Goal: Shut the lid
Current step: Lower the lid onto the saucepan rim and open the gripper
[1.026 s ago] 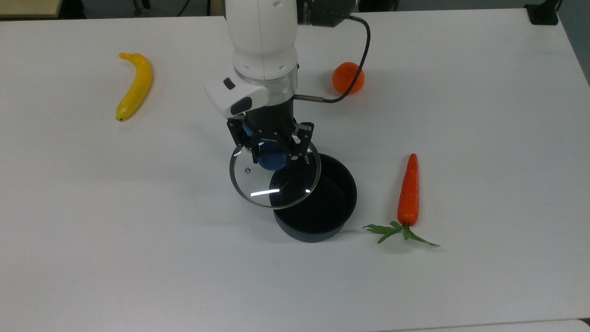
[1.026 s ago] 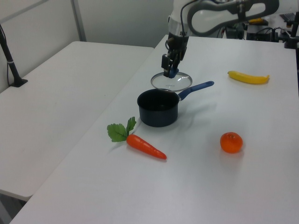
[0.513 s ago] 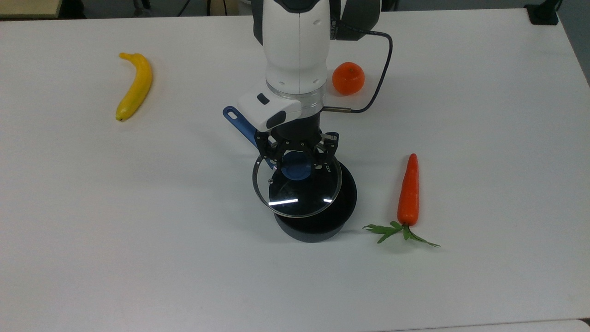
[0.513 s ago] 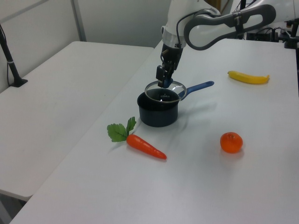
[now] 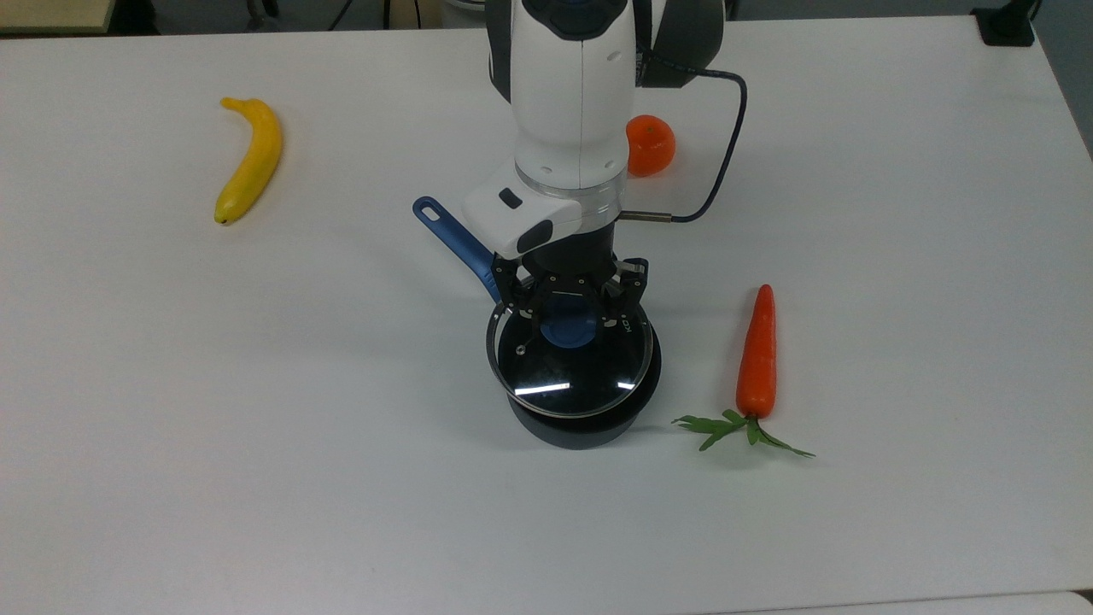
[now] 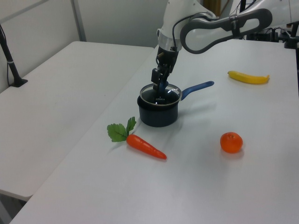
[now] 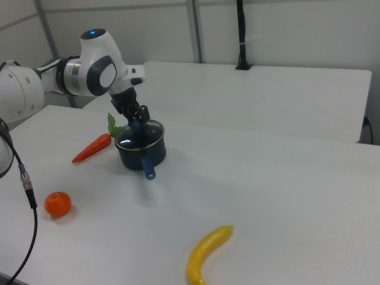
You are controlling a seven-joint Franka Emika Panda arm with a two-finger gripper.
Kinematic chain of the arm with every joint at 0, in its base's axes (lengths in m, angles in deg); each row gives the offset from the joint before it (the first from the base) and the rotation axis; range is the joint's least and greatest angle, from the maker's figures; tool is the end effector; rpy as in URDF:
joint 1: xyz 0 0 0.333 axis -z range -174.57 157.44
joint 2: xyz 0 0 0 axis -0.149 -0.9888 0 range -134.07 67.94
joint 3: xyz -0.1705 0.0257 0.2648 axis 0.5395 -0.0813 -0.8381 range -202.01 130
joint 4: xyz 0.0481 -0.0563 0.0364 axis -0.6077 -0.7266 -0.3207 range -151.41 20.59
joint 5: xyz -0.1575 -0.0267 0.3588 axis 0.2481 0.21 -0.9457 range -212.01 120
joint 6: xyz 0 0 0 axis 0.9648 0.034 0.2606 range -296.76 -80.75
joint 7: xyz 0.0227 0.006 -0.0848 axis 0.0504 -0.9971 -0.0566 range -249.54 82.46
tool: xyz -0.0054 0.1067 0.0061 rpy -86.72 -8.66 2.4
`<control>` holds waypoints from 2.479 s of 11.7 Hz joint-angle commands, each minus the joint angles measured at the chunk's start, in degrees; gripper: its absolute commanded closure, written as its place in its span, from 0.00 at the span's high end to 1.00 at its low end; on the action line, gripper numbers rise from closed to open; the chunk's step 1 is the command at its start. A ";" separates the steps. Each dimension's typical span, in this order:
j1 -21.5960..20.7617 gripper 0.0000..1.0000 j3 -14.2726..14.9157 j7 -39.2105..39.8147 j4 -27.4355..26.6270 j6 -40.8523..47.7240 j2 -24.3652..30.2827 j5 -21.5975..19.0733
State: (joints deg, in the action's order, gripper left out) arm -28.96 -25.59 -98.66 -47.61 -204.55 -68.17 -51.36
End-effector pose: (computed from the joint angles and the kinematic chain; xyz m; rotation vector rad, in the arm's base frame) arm 0.7340 0.1687 0.4340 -3.0624 0.1259 -0.4259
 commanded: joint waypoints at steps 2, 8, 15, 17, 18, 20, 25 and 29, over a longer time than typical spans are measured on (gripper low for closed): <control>0.00 0.42 -0.66 -1.93 2.24 -0.61 -1.55 1.30; 0.00 0.42 -1.28 -2.97 2.15 -2.79 -1.98 1.31; 0.96 0.42 -3.39 -2.98 1.89 -1.58 -2.16 3.76; 1.06 0.43 -3.48 -2.81 1.72 0.09 -2.08 3.94; 1.06 0.43 -3.48 -2.81 1.63 0.18 -2.08 3.85; 1.40 0.72 -3.65 -2.89 1.45 0.79 -2.08 3.85; 4.65 1.00 -6.37 -4.03 1.54 3.25 -0.23 3.59; 6.67 1.00 -6.73 -3.08 -7.21 6.25 9.23 3.94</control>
State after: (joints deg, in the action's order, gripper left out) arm -24.19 -31.11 -100.97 -46.31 -200.19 -67.07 -48.79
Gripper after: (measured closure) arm 0.000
